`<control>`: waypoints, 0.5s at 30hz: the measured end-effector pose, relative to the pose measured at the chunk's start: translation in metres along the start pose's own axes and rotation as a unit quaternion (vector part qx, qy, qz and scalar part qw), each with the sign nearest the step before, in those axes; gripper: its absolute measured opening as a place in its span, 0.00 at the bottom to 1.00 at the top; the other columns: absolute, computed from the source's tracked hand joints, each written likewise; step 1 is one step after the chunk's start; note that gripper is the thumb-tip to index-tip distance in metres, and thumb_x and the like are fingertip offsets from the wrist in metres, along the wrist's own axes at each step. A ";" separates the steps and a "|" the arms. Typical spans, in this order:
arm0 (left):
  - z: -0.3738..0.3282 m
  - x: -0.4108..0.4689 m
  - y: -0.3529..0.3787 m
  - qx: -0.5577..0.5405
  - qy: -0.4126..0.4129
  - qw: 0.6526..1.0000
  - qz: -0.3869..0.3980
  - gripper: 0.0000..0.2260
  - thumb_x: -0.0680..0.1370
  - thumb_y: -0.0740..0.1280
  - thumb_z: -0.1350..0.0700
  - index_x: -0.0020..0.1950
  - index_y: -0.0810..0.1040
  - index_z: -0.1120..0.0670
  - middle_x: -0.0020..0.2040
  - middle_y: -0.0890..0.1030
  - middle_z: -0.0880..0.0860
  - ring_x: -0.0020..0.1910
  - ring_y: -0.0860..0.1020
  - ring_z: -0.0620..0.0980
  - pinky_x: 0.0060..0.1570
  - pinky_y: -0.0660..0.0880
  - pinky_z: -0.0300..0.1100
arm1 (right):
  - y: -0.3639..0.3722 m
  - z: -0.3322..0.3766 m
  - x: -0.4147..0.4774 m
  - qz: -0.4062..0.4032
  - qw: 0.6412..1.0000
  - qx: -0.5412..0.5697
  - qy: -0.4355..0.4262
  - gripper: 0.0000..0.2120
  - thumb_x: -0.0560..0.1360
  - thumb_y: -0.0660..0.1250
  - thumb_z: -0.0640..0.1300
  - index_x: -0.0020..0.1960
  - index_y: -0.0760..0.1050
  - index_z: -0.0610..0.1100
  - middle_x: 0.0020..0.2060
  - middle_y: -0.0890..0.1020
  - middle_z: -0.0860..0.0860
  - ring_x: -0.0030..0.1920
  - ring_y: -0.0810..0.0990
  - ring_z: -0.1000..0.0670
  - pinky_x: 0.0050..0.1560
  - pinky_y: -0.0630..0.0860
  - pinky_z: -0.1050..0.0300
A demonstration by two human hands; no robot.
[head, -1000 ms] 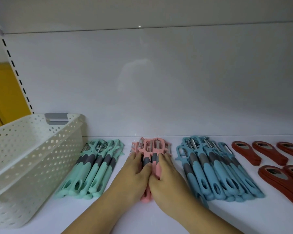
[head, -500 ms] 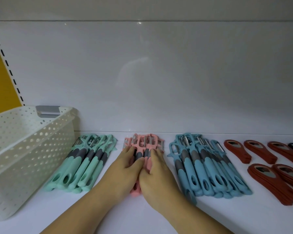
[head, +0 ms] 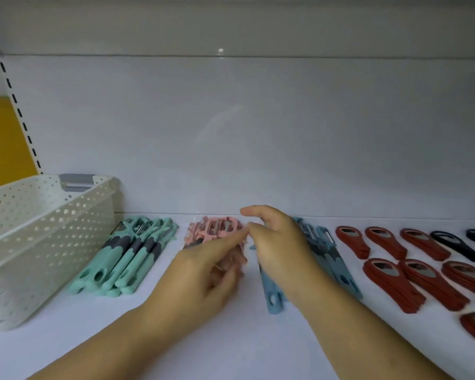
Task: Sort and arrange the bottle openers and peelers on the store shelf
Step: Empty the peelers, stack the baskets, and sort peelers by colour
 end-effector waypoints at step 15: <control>-0.015 0.010 0.094 0.173 -0.113 0.966 0.156 0.27 0.80 0.59 0.56 0.77 0.52 0.44 0.78 0.50 0.44 0.75 0.56 0.42 0.66 0.57 0.30 | -0.078 -0.085 -0.018 0.056 0.960 -0.273 0.022 0.20 0.79 0.57 0.55 0.70 0.66 0.51 0.68 0.70 0.55 0.67 0.67 0.53 0.70 0.64 0.54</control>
Point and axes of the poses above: each hand's wrist, its own x-axis towards the middle knuckle, its own y-axis out of the palm, z = x × y, the point moved 2 cm from there along x, towards the middle knuckle
